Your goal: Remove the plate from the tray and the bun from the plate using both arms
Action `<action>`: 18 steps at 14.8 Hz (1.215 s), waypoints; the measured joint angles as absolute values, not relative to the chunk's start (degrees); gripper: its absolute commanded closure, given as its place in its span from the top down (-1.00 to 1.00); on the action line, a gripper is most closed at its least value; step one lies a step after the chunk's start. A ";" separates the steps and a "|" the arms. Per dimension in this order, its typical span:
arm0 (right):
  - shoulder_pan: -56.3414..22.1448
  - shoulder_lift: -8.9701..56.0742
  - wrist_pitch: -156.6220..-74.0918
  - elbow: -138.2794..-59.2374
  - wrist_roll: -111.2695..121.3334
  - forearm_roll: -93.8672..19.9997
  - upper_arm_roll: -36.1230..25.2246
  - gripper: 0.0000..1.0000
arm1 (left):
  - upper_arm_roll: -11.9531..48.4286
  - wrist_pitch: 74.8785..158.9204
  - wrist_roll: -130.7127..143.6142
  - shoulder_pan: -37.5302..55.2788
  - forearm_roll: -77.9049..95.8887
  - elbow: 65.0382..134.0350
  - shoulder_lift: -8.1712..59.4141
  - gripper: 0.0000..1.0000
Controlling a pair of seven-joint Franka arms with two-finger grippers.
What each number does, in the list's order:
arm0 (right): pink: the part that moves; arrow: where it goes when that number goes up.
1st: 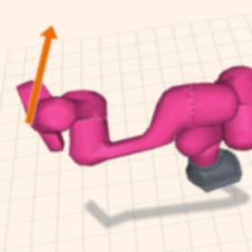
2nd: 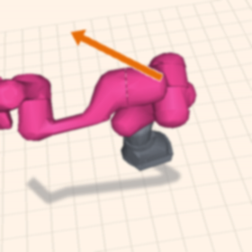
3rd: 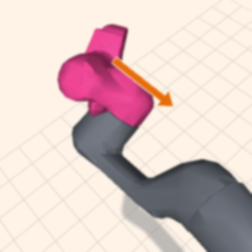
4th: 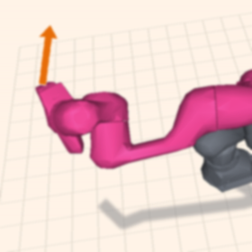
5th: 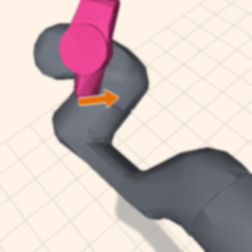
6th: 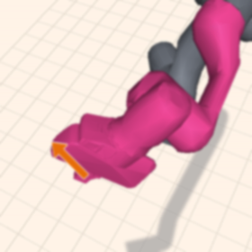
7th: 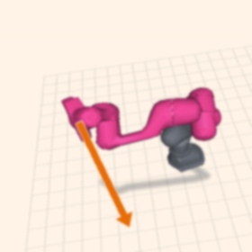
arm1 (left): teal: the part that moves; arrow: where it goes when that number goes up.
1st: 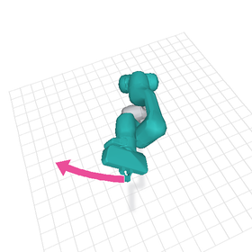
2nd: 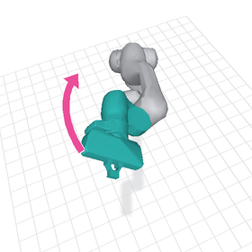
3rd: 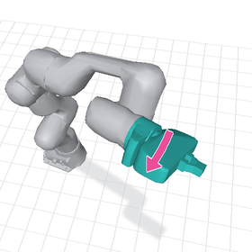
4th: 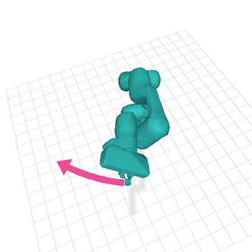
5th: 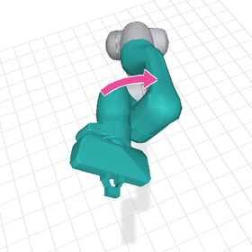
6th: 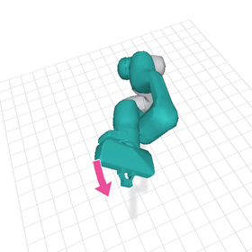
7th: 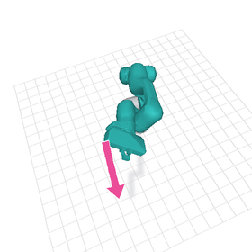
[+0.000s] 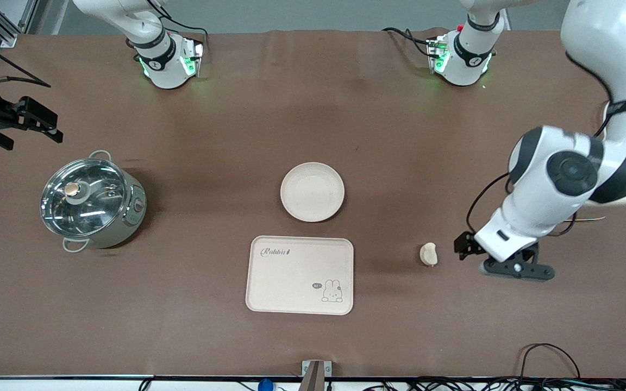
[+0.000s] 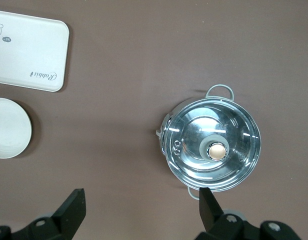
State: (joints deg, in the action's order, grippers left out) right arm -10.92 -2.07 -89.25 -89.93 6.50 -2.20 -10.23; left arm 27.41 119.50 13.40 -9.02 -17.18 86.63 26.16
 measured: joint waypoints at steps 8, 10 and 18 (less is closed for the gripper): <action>-10.90 -1.59 -89.35 -89.73 6.51 -2.17 -10.26 1.00 | 14.95 99.31 8.73 -3.20 -4.87 86.85 5.27 1.00; -10.92 -1.62 -89.37 -88.82 6.51 -2.16 -10.24 1.00 | 5.29 95.58 7.57 4.11 -2.45 87.97 1.33 1.00; -11.28 -0.93 -88.22 -88.22 6.50 -2.19 -10.11 1.00 | -0.89 97.54 3.30 7.52 -2.01 97.15 -5.82 1.00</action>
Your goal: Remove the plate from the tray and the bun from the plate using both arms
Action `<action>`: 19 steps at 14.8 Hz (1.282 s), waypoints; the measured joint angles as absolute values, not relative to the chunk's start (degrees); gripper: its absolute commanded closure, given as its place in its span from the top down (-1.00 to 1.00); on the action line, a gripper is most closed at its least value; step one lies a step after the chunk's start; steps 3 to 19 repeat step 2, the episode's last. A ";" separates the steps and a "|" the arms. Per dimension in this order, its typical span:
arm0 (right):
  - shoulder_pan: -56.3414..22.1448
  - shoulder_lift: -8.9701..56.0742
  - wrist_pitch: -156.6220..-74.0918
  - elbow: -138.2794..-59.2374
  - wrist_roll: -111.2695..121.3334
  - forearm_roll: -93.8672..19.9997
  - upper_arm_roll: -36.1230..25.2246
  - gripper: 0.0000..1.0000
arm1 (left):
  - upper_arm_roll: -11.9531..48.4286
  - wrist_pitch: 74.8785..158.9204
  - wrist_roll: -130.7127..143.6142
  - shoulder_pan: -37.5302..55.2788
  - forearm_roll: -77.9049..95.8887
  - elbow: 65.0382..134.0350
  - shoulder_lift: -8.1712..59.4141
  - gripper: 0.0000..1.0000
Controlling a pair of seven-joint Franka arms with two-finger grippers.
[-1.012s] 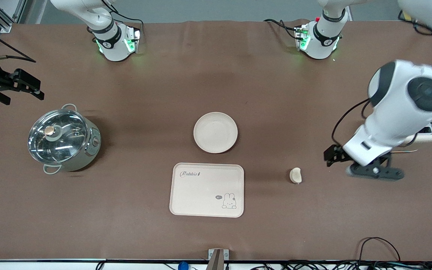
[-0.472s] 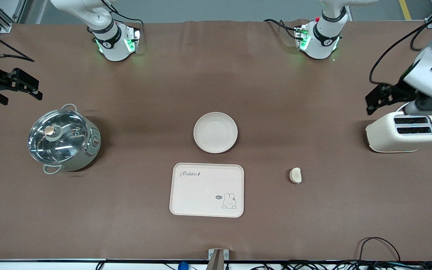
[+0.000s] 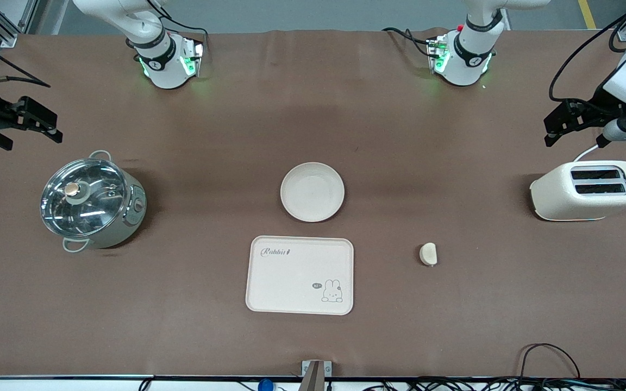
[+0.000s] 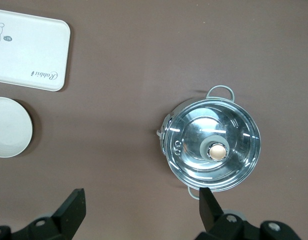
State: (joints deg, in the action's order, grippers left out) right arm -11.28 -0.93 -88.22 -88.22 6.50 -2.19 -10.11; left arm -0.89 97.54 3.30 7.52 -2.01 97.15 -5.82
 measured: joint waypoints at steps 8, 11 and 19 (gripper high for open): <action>-11.45 -0.12 -88.23 -88.24 6.50 -2.20 -10.11 1.00 | -0.89 95.53 3.30 7.51 -2.01 95.82 -5.36 1.00; -11.45 -0.12 -88.23 -88.24 6.50 -2.20 -10.11 1.00 | -0.89 95.53 3.30 7.51 -2.01 95.82 -5.36 1.00; -11.45 -0.12 -88.23 -88.24 6.50 -2.20 -10.11 1.00 | -0.89 95.53 3.30 7.51 -2.01 95.82 -5.36 1.00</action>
